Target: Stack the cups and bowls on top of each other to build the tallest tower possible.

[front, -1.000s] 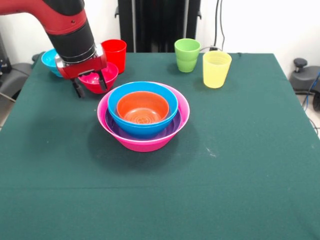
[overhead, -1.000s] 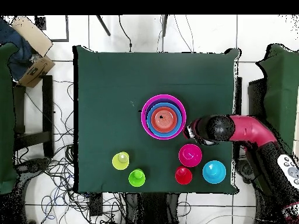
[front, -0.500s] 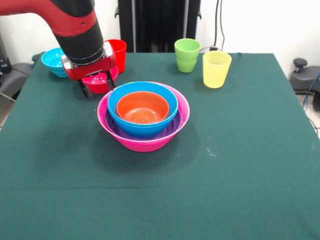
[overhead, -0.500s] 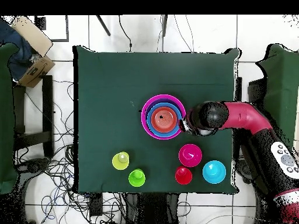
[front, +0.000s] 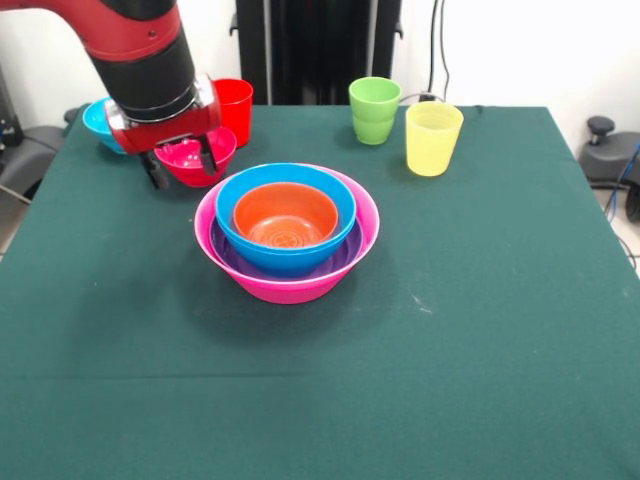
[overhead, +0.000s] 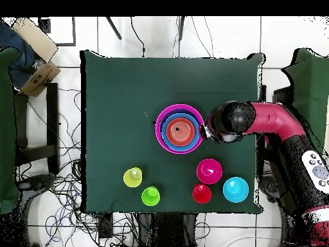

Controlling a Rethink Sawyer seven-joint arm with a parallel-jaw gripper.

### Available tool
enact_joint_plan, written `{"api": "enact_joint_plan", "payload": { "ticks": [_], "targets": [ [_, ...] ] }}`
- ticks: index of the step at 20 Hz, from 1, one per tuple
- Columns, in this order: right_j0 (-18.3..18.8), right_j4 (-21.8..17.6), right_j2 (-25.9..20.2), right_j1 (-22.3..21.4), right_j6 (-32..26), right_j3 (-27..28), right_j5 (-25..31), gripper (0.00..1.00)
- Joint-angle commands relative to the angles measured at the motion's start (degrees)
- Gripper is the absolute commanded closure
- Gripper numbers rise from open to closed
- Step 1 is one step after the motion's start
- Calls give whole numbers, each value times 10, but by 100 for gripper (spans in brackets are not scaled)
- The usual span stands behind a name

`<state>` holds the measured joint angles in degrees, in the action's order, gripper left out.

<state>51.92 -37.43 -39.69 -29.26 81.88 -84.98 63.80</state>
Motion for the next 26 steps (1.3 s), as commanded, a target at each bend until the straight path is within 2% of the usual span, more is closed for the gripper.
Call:
{"api": "enact_joint_plan", "payload": {
  "ticks": [1,8,16,19,23,26],
  "targets": [
    [-31,-2,27,3,-60,59,70,0],
    [-42,-13,33,17,-54,80,77,0],
    [-50,-7,34,20,-60,100,96,0],
    [-45,-6,36,8,-58,79,84,0],
    [-23,-6,41,-48,-49,-1,54,0],
    [-11,0,40,-82,-51,-39,49,0]
  ]
}}
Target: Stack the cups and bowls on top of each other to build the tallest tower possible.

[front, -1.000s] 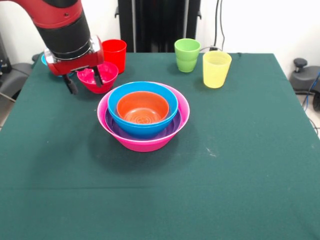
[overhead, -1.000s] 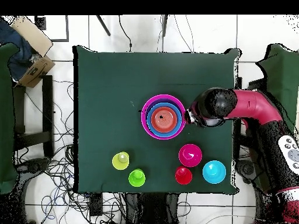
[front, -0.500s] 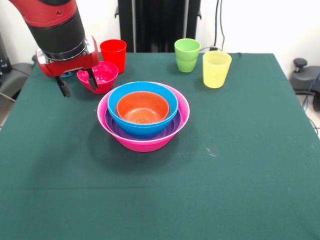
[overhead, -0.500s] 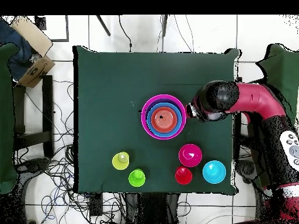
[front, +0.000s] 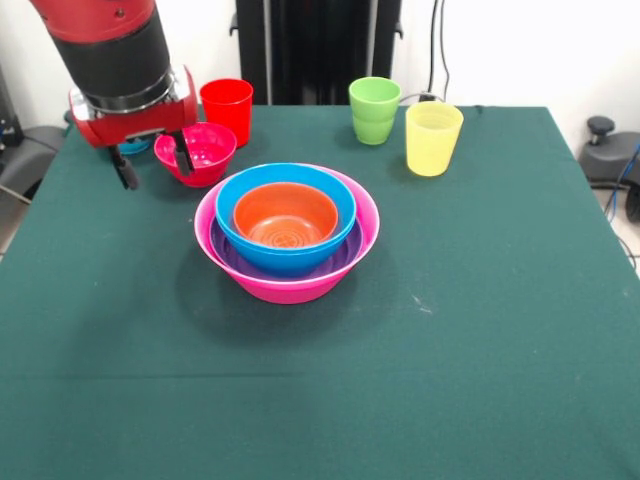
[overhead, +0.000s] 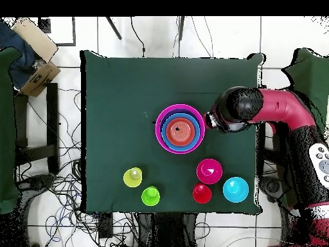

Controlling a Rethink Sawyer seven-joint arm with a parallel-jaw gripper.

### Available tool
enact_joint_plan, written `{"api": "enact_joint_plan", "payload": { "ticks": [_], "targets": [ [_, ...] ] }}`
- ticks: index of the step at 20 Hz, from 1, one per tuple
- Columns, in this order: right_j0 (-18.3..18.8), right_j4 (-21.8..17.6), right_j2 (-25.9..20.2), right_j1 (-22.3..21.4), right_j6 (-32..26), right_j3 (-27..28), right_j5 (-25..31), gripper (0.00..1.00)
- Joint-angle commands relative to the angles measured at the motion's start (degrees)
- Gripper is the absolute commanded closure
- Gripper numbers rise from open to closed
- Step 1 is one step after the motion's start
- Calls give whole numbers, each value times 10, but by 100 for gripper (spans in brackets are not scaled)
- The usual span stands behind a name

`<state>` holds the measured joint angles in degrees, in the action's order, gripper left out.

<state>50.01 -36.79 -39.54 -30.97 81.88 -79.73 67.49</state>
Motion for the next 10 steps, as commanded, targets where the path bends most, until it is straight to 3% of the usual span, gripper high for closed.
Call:
{"api": "enact_joint_plan", "payload": {
  "ticks": [1,5,10],
  "targets": [
    [17,-3,35,-80,-55,-110,6,0],
    [44,-1,28,-121,-64,-165,-19,0],
    [68,-6,16,-133,-58,-204,-53,0]
  ]
}}
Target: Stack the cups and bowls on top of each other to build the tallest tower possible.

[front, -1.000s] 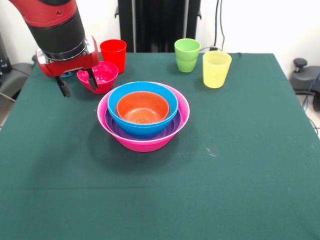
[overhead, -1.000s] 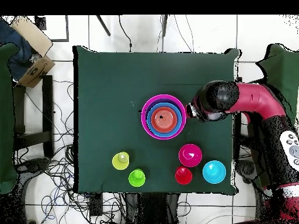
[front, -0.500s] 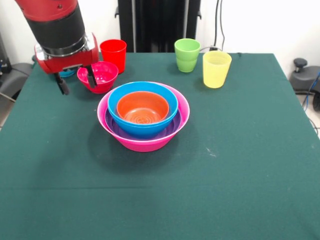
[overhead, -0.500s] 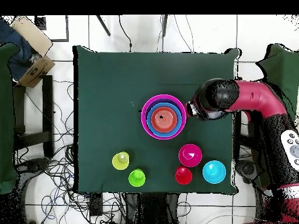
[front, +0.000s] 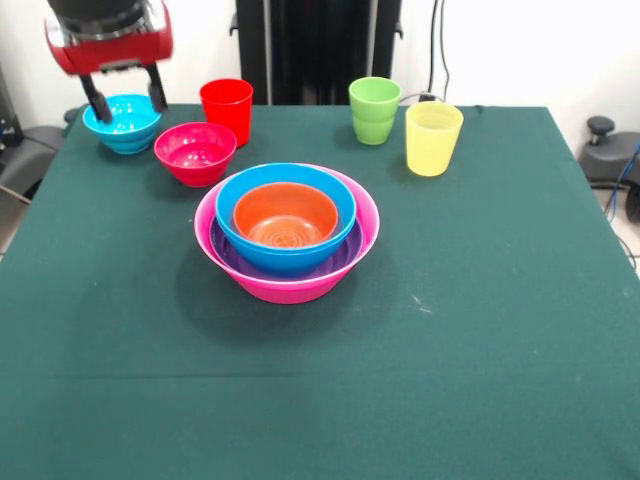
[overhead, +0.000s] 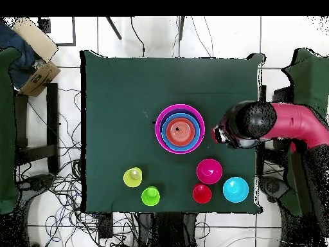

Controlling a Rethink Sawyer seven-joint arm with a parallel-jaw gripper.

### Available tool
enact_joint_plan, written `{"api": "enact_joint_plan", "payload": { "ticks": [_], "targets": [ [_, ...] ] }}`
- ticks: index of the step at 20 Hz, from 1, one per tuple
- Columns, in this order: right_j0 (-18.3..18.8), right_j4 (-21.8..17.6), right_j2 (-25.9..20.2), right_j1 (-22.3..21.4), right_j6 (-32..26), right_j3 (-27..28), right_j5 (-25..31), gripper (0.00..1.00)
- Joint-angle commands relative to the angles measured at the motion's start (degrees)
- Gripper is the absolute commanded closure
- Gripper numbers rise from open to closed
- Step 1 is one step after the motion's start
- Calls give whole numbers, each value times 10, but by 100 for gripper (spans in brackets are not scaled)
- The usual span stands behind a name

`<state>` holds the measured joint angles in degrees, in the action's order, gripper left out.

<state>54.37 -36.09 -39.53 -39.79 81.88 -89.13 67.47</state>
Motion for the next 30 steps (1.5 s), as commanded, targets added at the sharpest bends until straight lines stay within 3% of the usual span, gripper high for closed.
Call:
{"api": "enact_joint_plan", "payload": {
  "ticks": [1,7,11,17,30],
  "targets": [
    [25,-17,15,-41,-53,-113,-59,0],
    [36,-24,9,-38,-41,-135,-90,0],
    [17,-49,24,-18,12,-153,-143,0],
    [8,-64,39,-22,41,-189,-204,0],
    [0,-65,70,-7,30,-191,-249,0]
  ]
}}
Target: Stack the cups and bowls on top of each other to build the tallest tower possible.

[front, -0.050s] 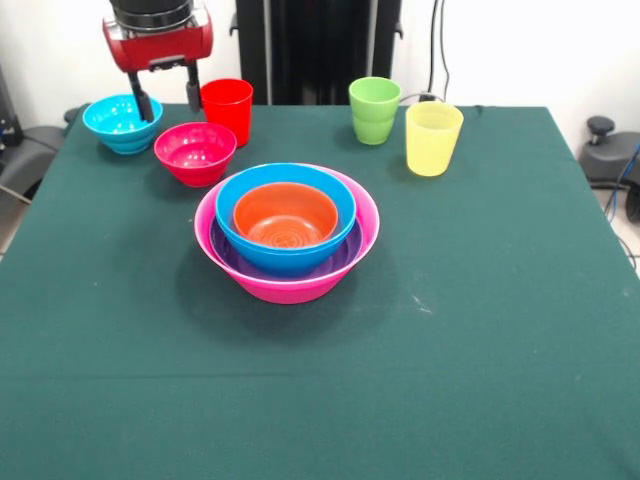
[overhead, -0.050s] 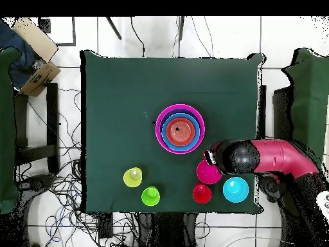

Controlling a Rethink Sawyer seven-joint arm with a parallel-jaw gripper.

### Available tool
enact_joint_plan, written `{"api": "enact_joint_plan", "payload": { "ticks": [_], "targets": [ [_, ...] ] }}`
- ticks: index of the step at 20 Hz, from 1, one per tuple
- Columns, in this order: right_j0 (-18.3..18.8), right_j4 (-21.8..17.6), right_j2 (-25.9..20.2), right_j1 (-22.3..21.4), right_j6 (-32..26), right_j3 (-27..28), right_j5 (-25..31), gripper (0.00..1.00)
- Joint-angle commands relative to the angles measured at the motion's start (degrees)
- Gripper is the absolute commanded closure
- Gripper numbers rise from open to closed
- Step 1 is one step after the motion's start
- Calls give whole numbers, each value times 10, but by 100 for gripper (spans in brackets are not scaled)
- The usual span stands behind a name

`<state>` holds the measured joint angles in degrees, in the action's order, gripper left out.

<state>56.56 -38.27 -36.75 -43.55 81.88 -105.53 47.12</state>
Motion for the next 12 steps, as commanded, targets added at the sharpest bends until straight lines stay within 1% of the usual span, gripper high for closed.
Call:
{"api": "enact_joint_plan", "payload": {
  "ticks": [1,6,9,12],
  "targets": [
    [-21,-41,43,32,28,-27,-47,0],
    [-16,-35,49,69,11,1,-46,0],
    [-9,-32,46,73,-1,2,-47,0],
    [-13,-39,51,81,6,5,-57,0]
  ]
}}
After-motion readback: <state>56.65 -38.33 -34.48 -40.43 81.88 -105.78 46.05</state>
